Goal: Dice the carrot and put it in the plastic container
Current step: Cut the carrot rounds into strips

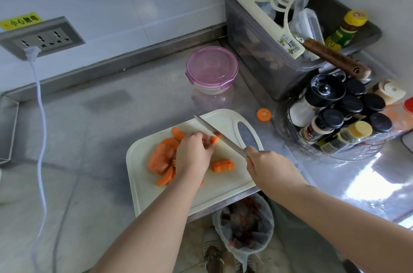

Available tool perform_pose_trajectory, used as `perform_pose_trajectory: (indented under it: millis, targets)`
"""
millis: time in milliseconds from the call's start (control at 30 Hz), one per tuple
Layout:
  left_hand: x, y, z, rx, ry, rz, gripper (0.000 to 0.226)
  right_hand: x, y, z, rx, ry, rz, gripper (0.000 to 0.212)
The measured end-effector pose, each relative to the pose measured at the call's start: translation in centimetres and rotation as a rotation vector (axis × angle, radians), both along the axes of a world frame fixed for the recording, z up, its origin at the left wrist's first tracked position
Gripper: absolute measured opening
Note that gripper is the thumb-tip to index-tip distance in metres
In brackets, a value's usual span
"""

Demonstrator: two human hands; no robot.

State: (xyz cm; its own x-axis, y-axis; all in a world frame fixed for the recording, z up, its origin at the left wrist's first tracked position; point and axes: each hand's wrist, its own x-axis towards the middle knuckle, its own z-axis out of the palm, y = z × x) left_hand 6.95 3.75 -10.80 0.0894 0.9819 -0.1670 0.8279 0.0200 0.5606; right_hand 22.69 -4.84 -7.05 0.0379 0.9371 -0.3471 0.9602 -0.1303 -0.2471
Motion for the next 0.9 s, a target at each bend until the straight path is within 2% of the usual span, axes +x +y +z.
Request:
perform_pose_trajectory:
  millis: [133, 333, 800, 900]
  targets:
    - [-0.16, 0.03, 0.18, 0.003, 0.033, -0.012, 0.017, -0.17, -0.39, 0.16, -0.023, -0.013, 0.016, 0.007]
    - [0.27, -0.01, 0.5, 0.014, 0.084, -0.009, 0.017, -0.27, -0.54, -0.19, -0.025, -0.067, 0.037, 0.017]
    - [0.37, 0.05, 0.78, -0.004, 0.111, -0.009, 0.02, -0.48, -0.44, -0.41, -0.045, -0.085, 0.027, 0.011]
    - [0.42, 0.09, 0.8, -0.009, 0.13, -0.016, 0.021, -0.62, -0.39, -0.46, -0.058, -0.092, 0.024, 0.018]
